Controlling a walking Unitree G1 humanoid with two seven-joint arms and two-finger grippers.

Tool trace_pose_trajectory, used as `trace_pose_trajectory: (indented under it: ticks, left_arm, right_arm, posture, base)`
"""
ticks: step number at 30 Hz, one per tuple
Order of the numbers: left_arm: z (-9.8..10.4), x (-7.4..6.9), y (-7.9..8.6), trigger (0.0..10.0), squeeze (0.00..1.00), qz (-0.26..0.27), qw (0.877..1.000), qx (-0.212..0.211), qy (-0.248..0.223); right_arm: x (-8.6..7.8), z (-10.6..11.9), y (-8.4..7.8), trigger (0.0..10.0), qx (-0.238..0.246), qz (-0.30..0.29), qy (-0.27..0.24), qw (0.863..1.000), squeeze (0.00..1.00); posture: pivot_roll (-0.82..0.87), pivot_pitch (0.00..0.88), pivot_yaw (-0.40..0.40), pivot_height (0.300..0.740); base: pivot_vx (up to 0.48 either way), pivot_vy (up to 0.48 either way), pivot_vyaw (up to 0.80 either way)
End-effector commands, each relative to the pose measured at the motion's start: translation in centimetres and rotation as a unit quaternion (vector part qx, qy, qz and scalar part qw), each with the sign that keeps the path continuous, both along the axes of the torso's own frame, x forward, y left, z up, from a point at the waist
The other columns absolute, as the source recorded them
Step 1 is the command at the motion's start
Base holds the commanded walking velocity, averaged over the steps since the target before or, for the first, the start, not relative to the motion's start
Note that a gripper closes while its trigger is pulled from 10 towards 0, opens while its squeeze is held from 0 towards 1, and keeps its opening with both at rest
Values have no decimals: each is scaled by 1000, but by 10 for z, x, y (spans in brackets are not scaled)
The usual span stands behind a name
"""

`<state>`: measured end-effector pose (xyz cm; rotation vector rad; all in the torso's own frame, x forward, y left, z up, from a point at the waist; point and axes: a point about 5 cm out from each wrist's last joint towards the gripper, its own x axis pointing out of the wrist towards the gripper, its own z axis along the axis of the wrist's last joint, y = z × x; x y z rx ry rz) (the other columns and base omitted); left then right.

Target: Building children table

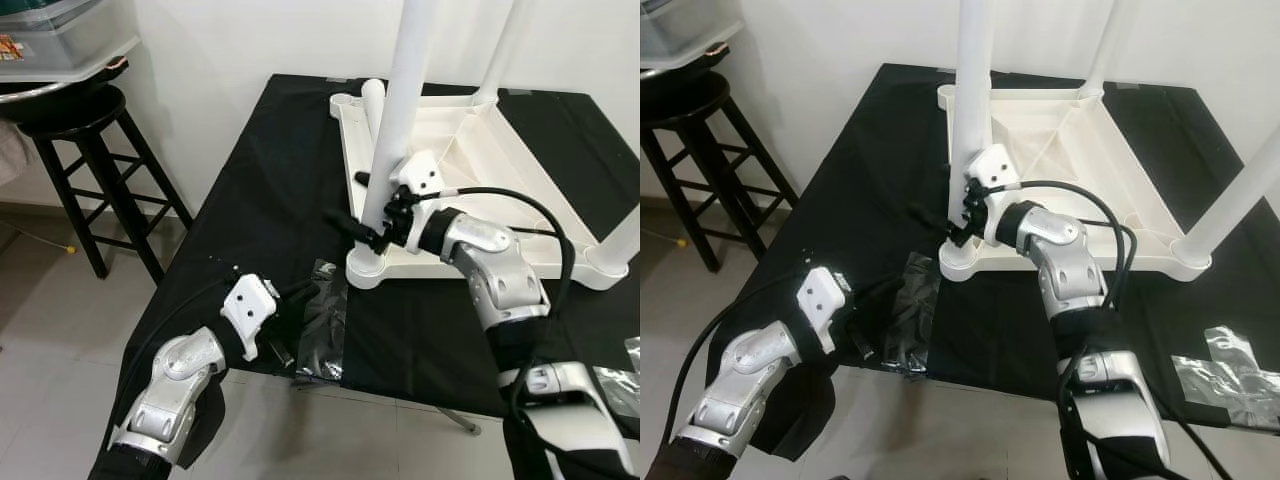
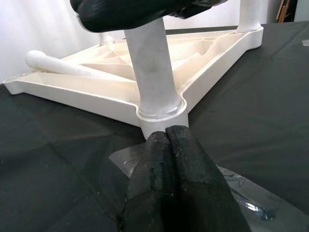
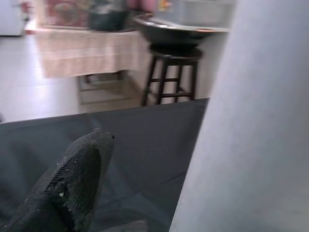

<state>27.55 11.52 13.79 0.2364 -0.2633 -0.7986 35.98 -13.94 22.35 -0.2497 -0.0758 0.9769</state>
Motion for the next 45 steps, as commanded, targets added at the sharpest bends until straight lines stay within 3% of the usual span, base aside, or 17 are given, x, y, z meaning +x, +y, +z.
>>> trace_pose_trajectory:
  ticks: [1,2,12,23,24,25,26,27,30,34,35,36,38,39,40,41,45]
  left_arm:
    - [-2,-2,0,10000,0,-2,1000,3,2]
    - [-2,-2,0,10000,0,-4,1000,5,2]
    - [-2,-3,2,10000,0,-4,1000,10,0]
    - [-1,-3,3,10000,0,-6,1000,11,1]
    - [-1,-3,4,10000,0,-5,1000,12,0]
    - [0,-3,6,10000,0,-4,1000,12,0]
    - [0,-3,6,10000,0,-4,1000,12,0]
    - [0,-3,6,10000,0,-3,1000,12,0]
    - [0,-3,7,10000,0,-2,1000,11,0]
    - [0,-2,5,10000,0,-10,1000,13,0]
    - [0,-2,4,10000,0,-16,1000,15,-2]
    - [1,-2,4,10000,0,-15,1000,15,-3]
    - [1,-2,4,10000,0,-14,1000,15,-4]
    - [1,-2,4,10000,0,-7,1000,12,-7]
    - [1,-2,4,10000,0,-7,1000,12,-7]
    - [2,-3,4,10000,0,-2,1000,11,-10]
    - [3,-5,4,10000,0,-2,1000,10,-14]
  right_arm:
    - [0,1,4,10000,-6,25,-2,1000,0]
    - [1,3,1,0,-12,57,7,998,0]
    - [6,1,-16,0,-28,81,21,996,0]
    - [5,-21,-41,0,-39,-5,24,999,0]
    - [9,-41,-42,0,-27,-175,57,983,0]
    - [3,-56,-40,0,6,-306,82,948,0]
    - [3,-56,-40,0,6,-306,82,948,0]
    - [-5,-66,-43,0,23,-397,102,912,0]
    - [-26,-77,-22,0,40,-427,116,896,0]
    - [-28,-78,-6,0,45,-424,108,898,0]
    - [-19,-75,-4,0,46,-425,102,898,0]
    - [-13,-71,-4,3451,48,-428,99,897,0]
    - [-10,-68,-4,3451,48,-431,97,896,0]
    - [-4,-59,0,10000,58,-414,92,904,0]
    - [-4,-59,0,10000,58,-414,92,904,0]
    - [0,-46,1,10000,74,-391,78,914,1000]
    - [5,-31,-8,10000,101,-378,61,918,1000]
  posture:
    - [56,93,-14,740]
    - [73,96,-11,740]
    - [71,105,-6,740]
    - [59,114,5,740]
    - [50,125,6,740]
    - [49,130,7,740]
    - [49,130,7,740]
    - [49,130,7,740]
    - [32,125,25,740]
    - [40,122,15,740]
    - [43,119,7,740]
    - [43,119,7,740]
    - [43,119,7,740]
    - [41,118,11,740]
    - [41,118,11,740]
    - [46,116,8,740]
    - [45,118,4,740]
  base:
    - [0,0,0]
    - [0,0,0]
    - [0,0,0]
    - [0,0,0]
    - [0,0,0]
    - [0,0,0]
    - [0,0,0]
    - [0,0,0]
    - [0,0,0]
    - [0,0,0]
    - [0,0,0]
    - [0,0,0]
    - [0,0,0]
    - [0,0,0]
    - [0,0,0]
    - [0,0,0]
    - [0,0,0]
